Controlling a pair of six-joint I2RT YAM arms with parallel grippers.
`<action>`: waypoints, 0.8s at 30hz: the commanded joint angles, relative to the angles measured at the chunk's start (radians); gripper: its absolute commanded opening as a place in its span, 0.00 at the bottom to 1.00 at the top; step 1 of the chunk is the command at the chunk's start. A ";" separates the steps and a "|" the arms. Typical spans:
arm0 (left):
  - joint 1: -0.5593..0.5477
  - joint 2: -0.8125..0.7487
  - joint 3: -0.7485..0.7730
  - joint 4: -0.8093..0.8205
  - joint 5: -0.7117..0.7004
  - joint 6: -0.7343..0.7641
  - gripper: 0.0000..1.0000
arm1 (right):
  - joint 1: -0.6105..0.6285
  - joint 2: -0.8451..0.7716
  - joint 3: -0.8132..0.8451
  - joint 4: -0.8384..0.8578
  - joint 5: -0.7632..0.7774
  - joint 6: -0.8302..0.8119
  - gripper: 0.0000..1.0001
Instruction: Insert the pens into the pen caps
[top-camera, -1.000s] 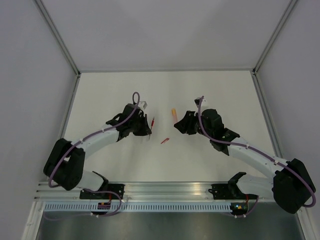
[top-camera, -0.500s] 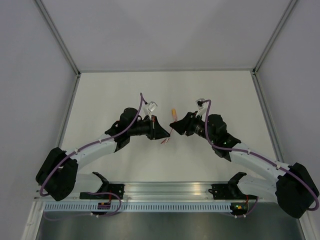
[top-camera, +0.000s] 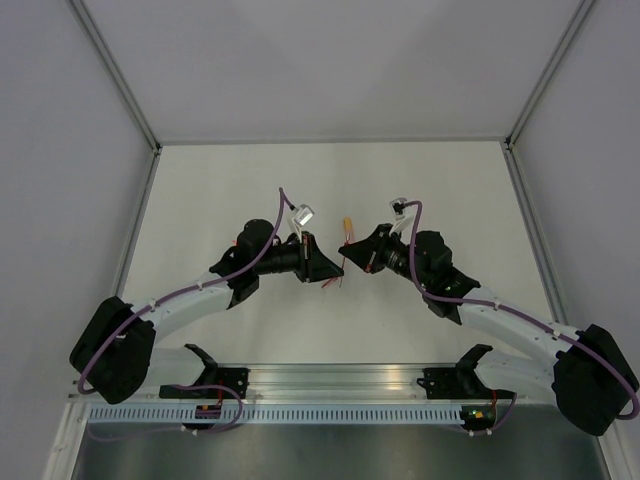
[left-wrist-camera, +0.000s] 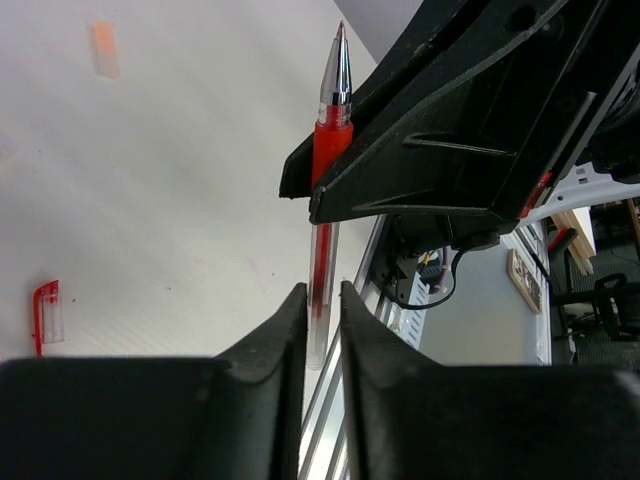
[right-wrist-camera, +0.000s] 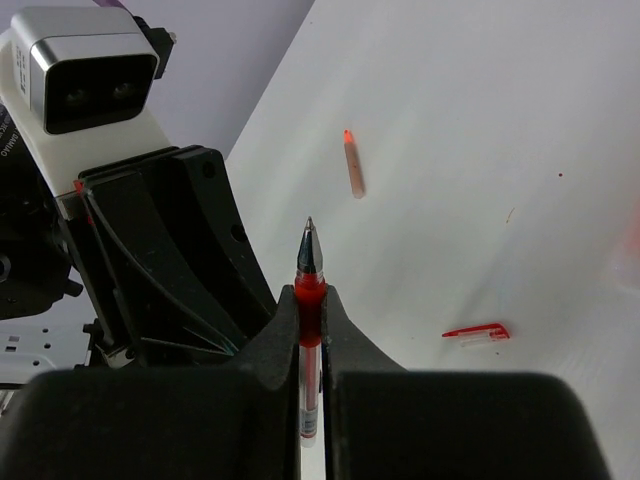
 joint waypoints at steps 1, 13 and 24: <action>-0.001 -0.015 -0.004 0.092 0.067 -0.032 0.28 | -0.001 -0.019 -0.016 0.064 0.008 0.004 0.00; -0.020 0.042 0.013 0.106 0.082 -0.015 0.43 | 0.001 -0.036 -0.047 0.120 -0.002 0.041 0.00; -0.040 0.086 0.033 0.111 0.084 -0.006 0.17 | 0.001 -0.033 -0.051 0.140 -0.018 0.056 0.00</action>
